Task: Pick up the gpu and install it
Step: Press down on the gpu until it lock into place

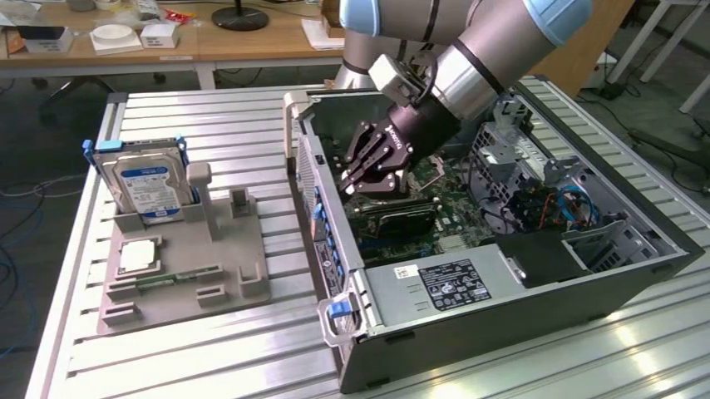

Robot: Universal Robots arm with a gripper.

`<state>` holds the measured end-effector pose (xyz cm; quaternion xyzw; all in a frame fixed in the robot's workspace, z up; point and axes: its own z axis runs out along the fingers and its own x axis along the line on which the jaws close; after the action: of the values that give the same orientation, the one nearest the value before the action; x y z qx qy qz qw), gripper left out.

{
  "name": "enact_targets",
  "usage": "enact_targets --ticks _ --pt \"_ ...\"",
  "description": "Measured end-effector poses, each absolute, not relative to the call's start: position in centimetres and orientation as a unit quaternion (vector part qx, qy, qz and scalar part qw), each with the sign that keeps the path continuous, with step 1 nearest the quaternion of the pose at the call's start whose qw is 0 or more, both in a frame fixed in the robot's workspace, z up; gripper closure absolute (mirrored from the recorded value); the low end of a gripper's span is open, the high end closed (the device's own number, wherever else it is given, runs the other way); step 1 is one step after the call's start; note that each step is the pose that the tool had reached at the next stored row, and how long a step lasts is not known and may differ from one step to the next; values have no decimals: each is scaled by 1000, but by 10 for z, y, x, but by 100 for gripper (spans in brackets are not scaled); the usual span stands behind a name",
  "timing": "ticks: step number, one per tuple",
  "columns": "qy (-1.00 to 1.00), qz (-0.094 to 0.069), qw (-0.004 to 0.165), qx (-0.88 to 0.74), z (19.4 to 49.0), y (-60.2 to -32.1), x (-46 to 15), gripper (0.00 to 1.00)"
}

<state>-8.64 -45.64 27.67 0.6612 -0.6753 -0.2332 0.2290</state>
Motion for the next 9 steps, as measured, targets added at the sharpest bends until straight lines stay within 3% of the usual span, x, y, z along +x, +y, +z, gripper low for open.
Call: enact_targets --ticks 9 --pt "-675 -233 229 661 276 -456 -86 90"
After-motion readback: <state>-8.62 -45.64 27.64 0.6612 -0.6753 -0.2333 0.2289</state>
